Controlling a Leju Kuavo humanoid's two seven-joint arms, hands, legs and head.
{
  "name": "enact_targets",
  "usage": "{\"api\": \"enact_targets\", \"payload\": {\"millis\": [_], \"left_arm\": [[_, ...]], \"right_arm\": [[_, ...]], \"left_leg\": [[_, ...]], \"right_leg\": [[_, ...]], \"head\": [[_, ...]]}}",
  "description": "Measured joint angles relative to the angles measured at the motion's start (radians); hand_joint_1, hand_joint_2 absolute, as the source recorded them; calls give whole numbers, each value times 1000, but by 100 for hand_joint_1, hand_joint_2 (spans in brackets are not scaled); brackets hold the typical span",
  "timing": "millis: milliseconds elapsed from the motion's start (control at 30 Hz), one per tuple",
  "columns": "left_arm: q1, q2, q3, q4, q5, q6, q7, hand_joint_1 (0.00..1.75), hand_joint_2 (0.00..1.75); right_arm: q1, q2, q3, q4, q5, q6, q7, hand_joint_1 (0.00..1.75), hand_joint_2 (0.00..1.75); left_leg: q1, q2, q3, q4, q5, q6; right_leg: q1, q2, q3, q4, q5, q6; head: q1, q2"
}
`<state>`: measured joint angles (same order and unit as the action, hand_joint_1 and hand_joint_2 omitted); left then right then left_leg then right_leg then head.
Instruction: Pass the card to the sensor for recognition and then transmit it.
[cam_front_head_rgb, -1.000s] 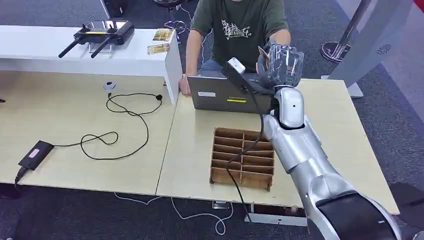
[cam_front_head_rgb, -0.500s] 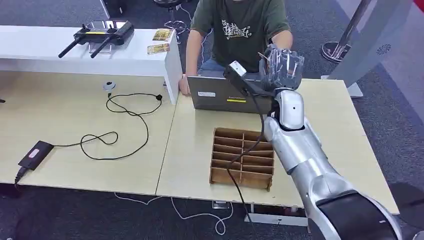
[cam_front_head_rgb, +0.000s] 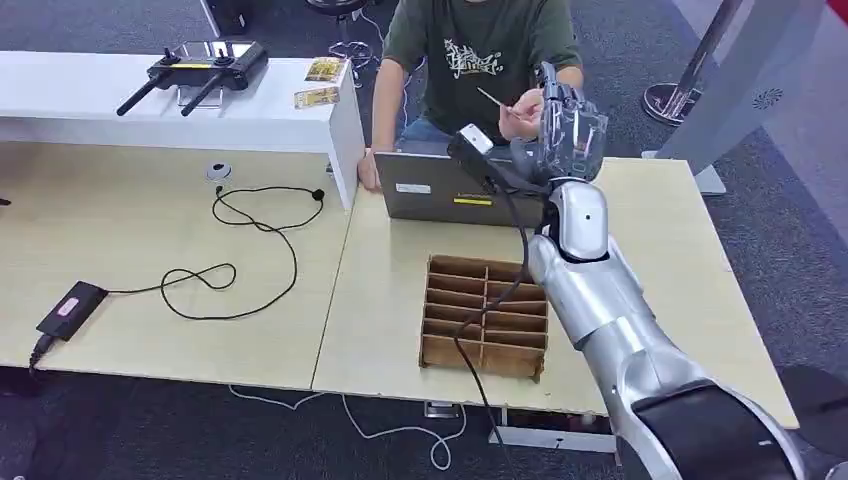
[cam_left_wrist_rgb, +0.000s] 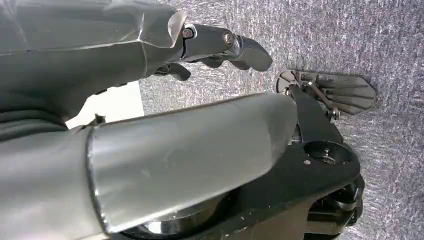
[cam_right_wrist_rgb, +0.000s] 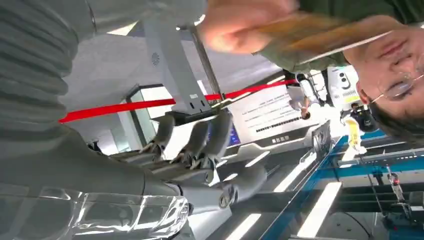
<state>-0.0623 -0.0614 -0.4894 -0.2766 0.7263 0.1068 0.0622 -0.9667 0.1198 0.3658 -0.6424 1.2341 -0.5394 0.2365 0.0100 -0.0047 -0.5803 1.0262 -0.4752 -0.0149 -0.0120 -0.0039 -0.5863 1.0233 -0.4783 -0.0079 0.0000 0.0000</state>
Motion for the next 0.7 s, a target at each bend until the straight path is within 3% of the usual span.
{"api": "enact_targets", "payload": {"millis": [700], "left_arm": [[0, 0, 0, 0, 0, 0, -1, 0, 0]], "right_arm": [[-1, 0, 0, 4, -2, -42, -11, 0, 175]], "left_leg": [[0, 0, 0, 0, 0, 0]], "right_leg": [[0, 0, 0, 0, 0, 0]], "head": [[0, 0]]}}
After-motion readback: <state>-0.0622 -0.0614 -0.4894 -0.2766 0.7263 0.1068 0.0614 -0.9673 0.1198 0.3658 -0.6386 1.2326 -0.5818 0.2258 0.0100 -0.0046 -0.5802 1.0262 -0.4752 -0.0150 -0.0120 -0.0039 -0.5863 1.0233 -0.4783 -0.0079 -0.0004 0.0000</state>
